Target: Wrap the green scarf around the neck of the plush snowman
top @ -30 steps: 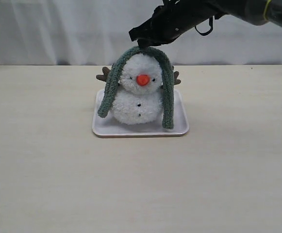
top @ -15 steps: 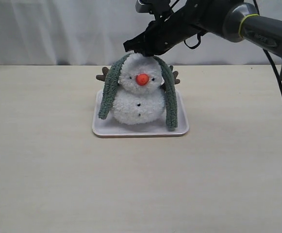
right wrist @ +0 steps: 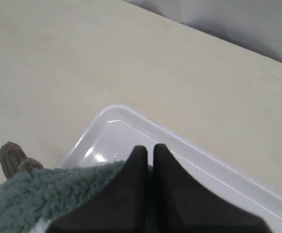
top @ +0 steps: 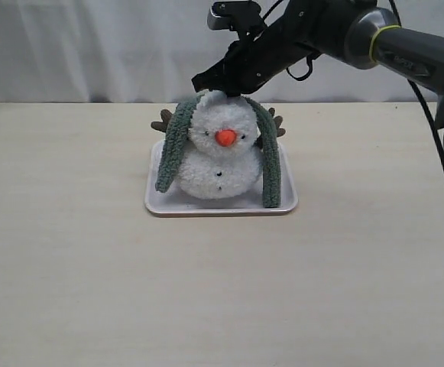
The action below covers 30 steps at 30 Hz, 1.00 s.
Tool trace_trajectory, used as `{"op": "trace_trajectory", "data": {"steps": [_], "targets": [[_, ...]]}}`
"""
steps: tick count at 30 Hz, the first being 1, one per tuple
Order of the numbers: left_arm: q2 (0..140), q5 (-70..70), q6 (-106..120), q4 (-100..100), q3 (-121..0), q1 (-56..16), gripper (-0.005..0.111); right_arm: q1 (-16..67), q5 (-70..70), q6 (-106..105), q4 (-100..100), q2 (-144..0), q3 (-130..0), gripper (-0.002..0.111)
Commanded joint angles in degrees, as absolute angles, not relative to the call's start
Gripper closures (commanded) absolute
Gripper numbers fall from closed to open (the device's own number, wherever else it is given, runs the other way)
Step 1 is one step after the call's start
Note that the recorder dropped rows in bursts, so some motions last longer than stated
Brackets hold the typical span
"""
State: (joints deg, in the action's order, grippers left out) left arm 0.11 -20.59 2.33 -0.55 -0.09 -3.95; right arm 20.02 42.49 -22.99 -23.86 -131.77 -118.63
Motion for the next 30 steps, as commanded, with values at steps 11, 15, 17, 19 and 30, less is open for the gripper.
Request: {"op": "trace_trajectory", "data": {"steps": [11, 15, 17, 19, 30], "targets": [[0.00, -19.86, 2.08, -0.49, 0.00, -4.05, 0.107, 24.28, 53.59, -21.80, -20.28, -121.35, -118.65, 0.064], [0.00, -19.86, 2.08, -0.49, 0.00, -4.05, 0.107, 29.66, 55.54, -13.26, -10.26, -121.87, -118.82, 0.064], [0.00, -19.86, 2.08, -0.49, 0.00, -4.05, 0.107, 31.83, 55.54, -8.37, -2.32, -122.60, -119.85, 0.066], [0.00, -19.86, 2.08, -0.49, 0.00, -4.05, 0.107, 33.72, 55.54, -4.79, 4.32, -123.93, -121.77, 0.071], [0.00, -19.86, 2.08, -0.49, 0.00, -4.05, 0.107, 35.19, 51.42, -0.83, 7.13, -132.69, -130.62, 0.104]]}}
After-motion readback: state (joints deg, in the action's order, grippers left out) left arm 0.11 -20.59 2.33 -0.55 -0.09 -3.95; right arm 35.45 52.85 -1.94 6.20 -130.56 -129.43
